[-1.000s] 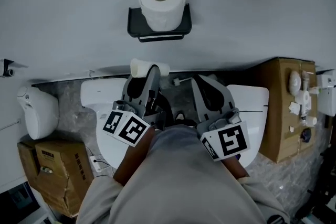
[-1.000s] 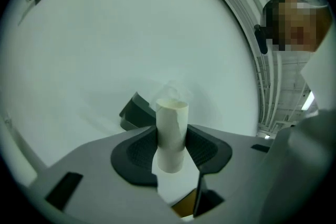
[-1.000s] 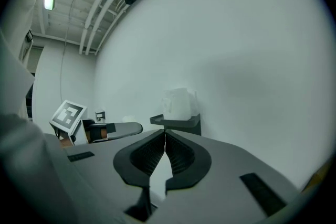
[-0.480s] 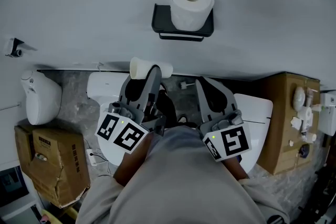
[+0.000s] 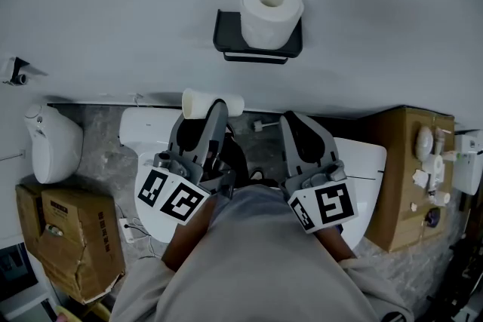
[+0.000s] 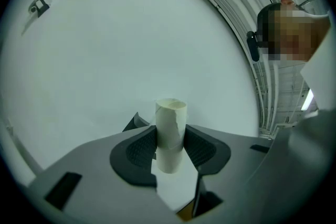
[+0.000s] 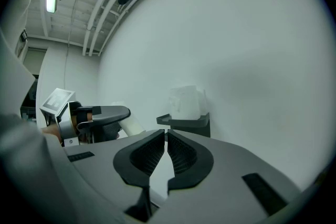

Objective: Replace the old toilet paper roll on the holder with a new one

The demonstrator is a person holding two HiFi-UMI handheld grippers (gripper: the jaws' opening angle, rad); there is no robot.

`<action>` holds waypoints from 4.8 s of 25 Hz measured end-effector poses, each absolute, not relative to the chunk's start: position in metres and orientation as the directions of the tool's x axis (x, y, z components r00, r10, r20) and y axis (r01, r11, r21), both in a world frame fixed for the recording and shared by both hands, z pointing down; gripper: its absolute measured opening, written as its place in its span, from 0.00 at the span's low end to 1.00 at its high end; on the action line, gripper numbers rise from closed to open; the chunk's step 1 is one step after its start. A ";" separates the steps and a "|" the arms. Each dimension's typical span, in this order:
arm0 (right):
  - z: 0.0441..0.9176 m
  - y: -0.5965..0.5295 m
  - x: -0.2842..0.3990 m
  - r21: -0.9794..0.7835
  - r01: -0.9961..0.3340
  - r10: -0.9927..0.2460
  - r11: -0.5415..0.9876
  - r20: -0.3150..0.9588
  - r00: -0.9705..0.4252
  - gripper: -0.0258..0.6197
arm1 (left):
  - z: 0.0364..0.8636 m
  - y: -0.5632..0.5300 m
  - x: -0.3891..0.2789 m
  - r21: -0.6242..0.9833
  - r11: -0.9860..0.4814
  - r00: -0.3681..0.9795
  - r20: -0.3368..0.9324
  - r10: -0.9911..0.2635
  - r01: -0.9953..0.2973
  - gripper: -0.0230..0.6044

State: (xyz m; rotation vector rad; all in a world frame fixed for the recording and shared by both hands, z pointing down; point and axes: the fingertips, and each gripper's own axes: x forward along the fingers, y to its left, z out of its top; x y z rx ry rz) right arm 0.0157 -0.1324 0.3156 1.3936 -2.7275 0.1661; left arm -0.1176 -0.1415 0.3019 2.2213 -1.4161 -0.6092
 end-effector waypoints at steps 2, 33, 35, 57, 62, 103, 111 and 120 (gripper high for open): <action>0.312 -0.135 0.017 -0.048 -0.811 -0.804 0.583 0.112 -0.584 0.07 | 0.301 -0.143 -0.115 0.573 -0.390 0.386 -0.136 -0.912 -0.721 0.27; 0.260 -0.253 -0.002 0.080 -0.841 -0.845 0.535 0.055 -0.532 0.60 | 0.317 -0.153 -0.139 0.639 -0.361 0.358 -0.142 -0.923 -0.679 0.27; 0.261 -0.260 -0.005 0.073 -0.847 -0.850 0.526 0.057 -0.523 0.63 | 0.319 -0.154 -0.147 0.644 -0.348 0.341 -0.142 -0.929 -0.681 0.27; 0.274 -0.298 -0.019 0.123 -0.864 -0.871 0.488 0.138 -0.472 0.68 | 0.336 -0.167 -0.178 0.675 -0.313 0.322 -0.116 -0.939 -0.668 0.27; 0.275 -0.298 -0.019 0.119 -0.859 -0.865 0.498 0.136 -0.483 0.68 | 0.337 -0.168 -0.176 0.677 -0.317 0.327 -0.118 -0.938 -0.664 0.27; 0.238 -0.233 0.044 -0.334 -0.788 -0.844 0.517 -0.048 -0.534 0.64 | 0.321 -0.140 -0.129 0.663 -0.419 0.438 -0.151 -0.886 -0.620 0.27; 0.240 -0.216 0.078 -0.536 -0.673 -0.834 0.510 -0.115 -0.540 0.64 | 0.320 -0.139 -0.102 0.659 -0.454 0.489 -0.147 -0.860 -0.600 0.27; 0.257 -0.200 0.137 -0.684 -0.599 -0.884 0.416 -0.152 -0.441 0.64 | 0.320 -0.138 -0.065 0.653 -0.503 0.569 -0.132 -0.812 -0.566 0.27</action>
